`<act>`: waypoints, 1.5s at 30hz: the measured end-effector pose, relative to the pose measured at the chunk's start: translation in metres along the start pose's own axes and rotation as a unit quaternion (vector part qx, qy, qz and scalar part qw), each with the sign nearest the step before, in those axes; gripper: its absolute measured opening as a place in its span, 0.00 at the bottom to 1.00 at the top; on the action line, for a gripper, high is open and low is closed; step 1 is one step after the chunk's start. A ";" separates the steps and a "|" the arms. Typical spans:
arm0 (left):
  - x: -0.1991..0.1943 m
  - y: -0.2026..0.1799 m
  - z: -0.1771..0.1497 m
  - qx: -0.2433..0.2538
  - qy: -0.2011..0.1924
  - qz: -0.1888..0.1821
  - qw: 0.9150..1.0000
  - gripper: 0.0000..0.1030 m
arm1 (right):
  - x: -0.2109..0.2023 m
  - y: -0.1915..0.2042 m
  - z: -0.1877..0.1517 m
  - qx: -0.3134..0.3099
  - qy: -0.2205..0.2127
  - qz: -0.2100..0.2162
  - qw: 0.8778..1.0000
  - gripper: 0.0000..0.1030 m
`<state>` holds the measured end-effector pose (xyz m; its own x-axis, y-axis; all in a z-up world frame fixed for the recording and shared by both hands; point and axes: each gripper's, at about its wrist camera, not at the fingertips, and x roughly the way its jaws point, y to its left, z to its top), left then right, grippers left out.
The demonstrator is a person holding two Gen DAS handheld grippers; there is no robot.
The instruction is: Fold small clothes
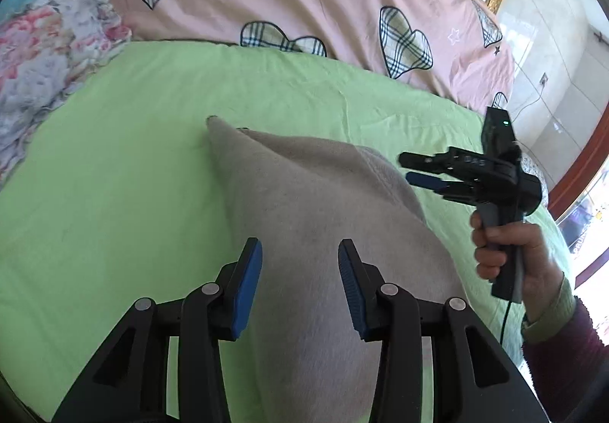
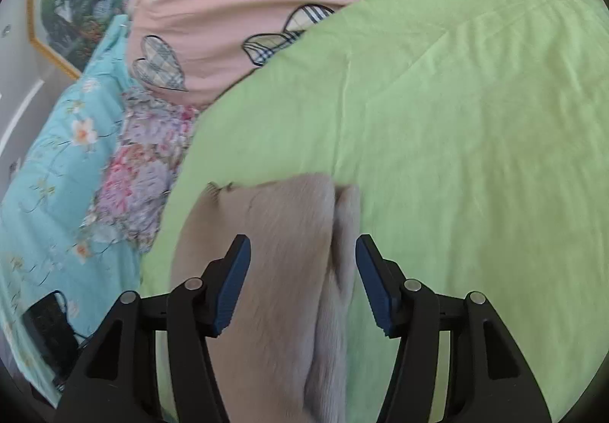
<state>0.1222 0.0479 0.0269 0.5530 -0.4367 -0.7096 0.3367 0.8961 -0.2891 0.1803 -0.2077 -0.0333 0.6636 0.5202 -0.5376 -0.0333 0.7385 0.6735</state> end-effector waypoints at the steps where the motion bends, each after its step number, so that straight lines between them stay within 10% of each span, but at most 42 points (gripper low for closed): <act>1: 0.009 -0.001 0.003 0.001 0.008 -0.004 1.000 0.41 | 0.009 -0.001 0.004 -0.001 0.012 0.001 1.000 0.56; 3: 0.024 0.000 0.003 0.006 0.021 0.006 1.000 0.40 | 0.023 0.005 0.006 -0.022 0.031 0.007 0.999 0.10; 7: 0.039 0.002 -0.010 0.018 0.034 0.019 0.999 0.43 | -0.001 0.008 0.006 -0.032 -0.030 0.001 0.999 0.09; 12: 0.043 0.003 -0.016 0.022 0.037 0.028 0.999 0.44 | 0.035 -0.006 -0.011 -0.039 0.015 -0.058 0.997 0.07; 20: 0.014 0.006 -0.018 0.005 0.021 0.003 1.000 0.44 | -0.041 0.029 -0.026 -0.056 -0.055 -0.031 0.996 0.11; 27: 0.009 -0.012 -0.042 0.035 0.026 0.008 0.999 0.44 | -0.029 0.058 -0.079 -0.113 0.013 -0.001 0.994 0.11; 34: 0.045 0.003 -0.083 0.018 0.073 0.035 0.997 0.74 | -0.001 0.026 -0.091 -0.100 0.021 -0.044 0.994 0.01; 45: 0.004 0.007 -0.092 -0.025 0.056 0.015 0.998 0.61 | -0.054 0.057 -0.129 -0.124 -0.001 -0.024 0.992 0.06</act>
<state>0.0572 0.0594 -0.0372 0.4732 -0.4009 -0.7844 0.2810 0.9126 -0.2969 0.0462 -0.1382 -0.0314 0.6705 0.4811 -0.5647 -0.1844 0.8454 0.5013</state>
